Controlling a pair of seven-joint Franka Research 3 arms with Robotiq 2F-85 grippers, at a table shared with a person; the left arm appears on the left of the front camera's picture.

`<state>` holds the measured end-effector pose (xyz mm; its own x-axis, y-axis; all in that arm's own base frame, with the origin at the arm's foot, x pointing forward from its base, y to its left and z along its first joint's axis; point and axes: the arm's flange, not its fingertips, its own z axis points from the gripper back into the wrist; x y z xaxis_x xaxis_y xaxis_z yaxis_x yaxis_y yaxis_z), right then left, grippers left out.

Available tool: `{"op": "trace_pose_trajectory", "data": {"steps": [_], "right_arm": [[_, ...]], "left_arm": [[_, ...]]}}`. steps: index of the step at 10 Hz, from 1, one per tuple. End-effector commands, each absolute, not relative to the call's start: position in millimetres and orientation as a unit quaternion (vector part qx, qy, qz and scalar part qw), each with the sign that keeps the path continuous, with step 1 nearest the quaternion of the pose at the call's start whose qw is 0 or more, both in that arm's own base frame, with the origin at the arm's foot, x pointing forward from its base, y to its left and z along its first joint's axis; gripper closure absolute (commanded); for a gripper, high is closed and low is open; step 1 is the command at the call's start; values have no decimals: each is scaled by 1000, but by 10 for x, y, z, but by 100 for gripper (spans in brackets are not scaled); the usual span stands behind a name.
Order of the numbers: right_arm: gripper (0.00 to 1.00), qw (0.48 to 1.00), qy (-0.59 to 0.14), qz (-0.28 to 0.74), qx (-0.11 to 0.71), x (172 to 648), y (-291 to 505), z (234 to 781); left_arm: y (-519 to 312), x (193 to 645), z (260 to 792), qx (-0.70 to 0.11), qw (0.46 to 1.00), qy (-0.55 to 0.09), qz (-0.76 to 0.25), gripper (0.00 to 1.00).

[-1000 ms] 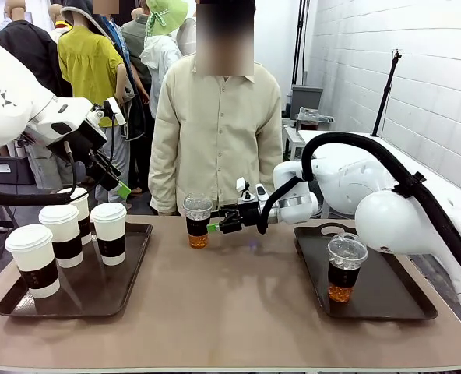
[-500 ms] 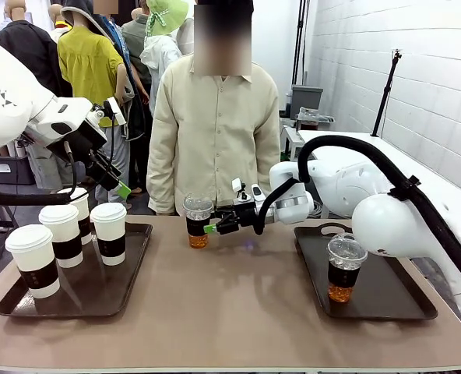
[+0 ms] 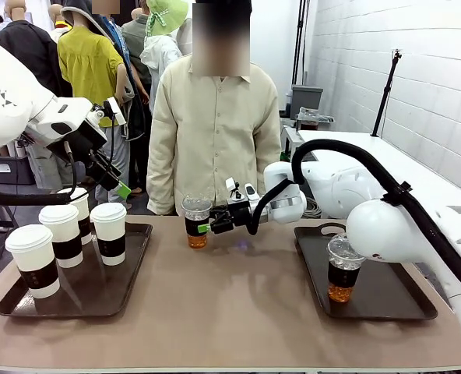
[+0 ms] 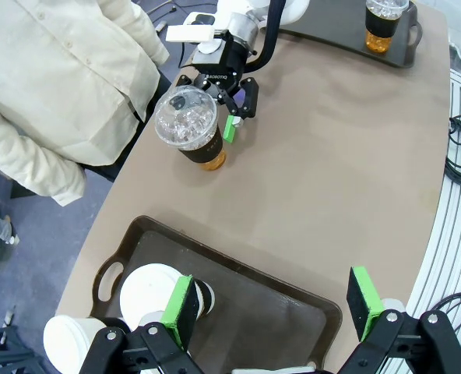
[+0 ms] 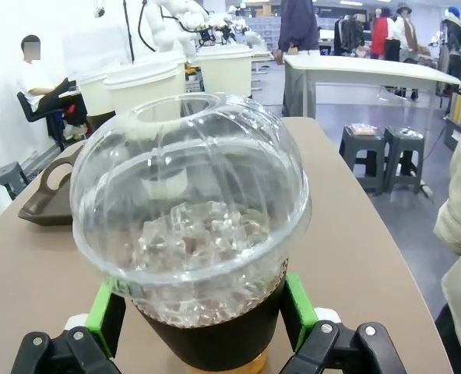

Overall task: Distribute the coffee onto the tray.
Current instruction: Pick up another iced Americano from the middle of the table and place it on the right Handle tray.

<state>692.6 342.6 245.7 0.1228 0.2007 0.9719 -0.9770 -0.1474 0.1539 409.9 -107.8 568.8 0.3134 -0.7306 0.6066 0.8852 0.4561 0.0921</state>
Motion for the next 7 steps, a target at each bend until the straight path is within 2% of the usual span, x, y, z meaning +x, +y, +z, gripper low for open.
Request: {"op": "trace_pose_trajectory", "data": {"steps": [1,3,4,6,7], "right_arm": [[0,538,-350,552,532,7032,3532,2470],[0,541,-341,550,537,7037,3540,2464],[9,545,-334,549,538,7031,3554,2472],[44,538,-348,545,540,7026,3548,2472],[44,535,-350,548,540,7005,3538,2476]], "left_arm": [[-1066,4104,5684,-136,799,-298,-505,0],[-1066,4104,5684,-136,799,-298,-505,0],[-1066,4104,5684,-136,799,-298,-505,0],[-1066,4104,5684,-136,799,-298,-505,0],[-1066,4104,5684,-136,799,-298,-505,0]]}}
